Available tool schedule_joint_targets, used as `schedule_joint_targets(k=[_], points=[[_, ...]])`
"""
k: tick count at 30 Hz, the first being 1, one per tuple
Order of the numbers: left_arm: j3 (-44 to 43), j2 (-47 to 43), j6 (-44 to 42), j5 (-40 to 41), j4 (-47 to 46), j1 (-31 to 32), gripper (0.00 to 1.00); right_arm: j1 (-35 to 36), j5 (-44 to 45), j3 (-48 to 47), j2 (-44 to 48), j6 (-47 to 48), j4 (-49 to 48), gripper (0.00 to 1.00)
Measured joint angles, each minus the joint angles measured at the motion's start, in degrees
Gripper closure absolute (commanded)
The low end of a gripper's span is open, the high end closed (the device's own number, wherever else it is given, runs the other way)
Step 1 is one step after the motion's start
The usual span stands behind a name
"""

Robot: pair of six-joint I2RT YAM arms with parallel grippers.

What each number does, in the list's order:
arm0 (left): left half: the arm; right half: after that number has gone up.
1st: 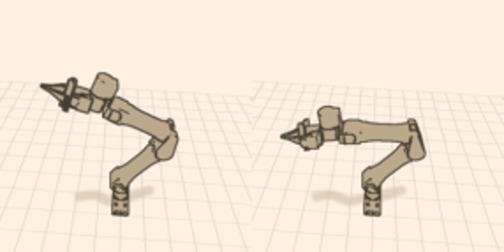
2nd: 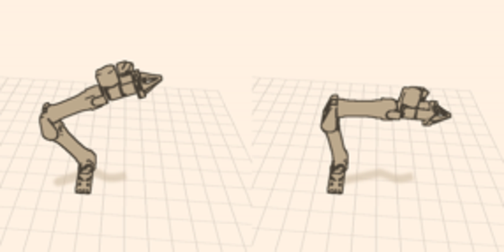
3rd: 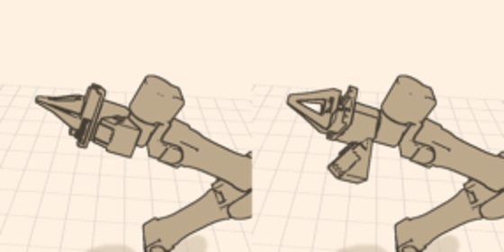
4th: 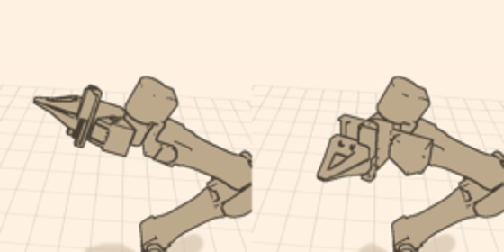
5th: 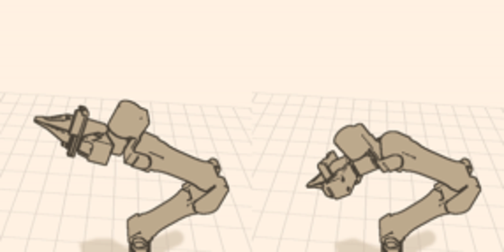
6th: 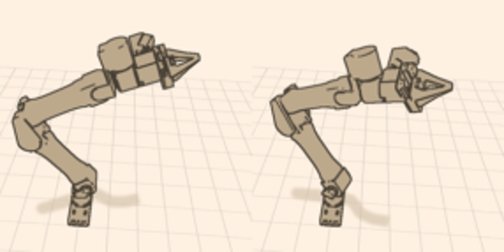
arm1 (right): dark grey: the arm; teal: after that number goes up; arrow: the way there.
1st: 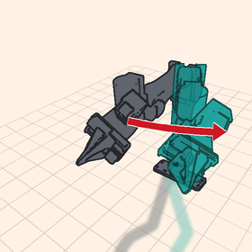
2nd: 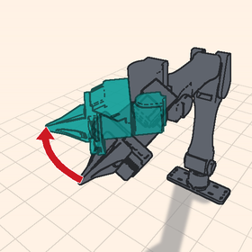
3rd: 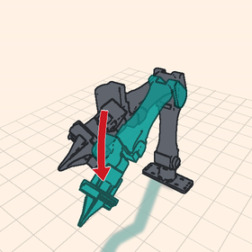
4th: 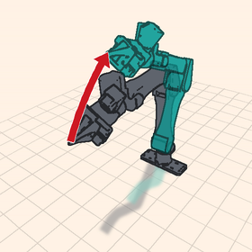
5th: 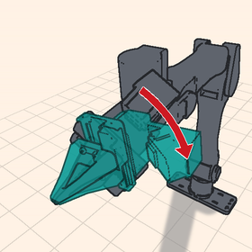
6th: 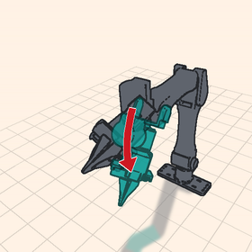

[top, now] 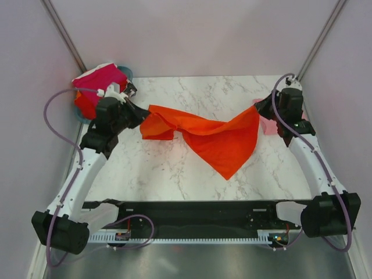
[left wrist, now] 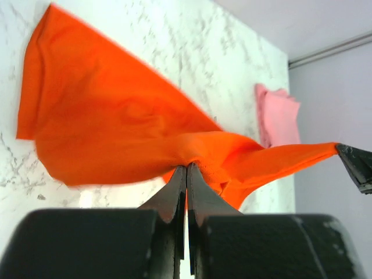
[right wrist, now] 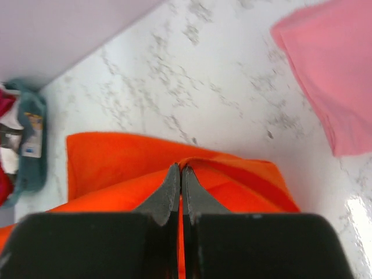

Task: Fold and stack the t-shirts
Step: Flatten the tshirt out

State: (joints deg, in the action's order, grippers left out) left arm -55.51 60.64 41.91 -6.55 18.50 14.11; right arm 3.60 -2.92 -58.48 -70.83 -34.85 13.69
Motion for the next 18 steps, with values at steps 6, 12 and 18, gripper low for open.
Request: schedule_joint_targets(k=[6,12,18], points=[[-21.99,-0.09,-3.08,0.24,5.46,-1.14,0.98,0.02,-2.89,-12.7,6.45,1.79,4.83,1.0],[-33.88,-9.55,-6.49,3.78,9.2,-1.14,0.98,0.04,0.33,-15.06,24.3,2.78,5.62,1.0],[-42.73,-17.46,-6.88,5.01,10.6,-1.11,0.98,0.04,2.8,-19.89,35.28,2.75,5.31,1.0]])
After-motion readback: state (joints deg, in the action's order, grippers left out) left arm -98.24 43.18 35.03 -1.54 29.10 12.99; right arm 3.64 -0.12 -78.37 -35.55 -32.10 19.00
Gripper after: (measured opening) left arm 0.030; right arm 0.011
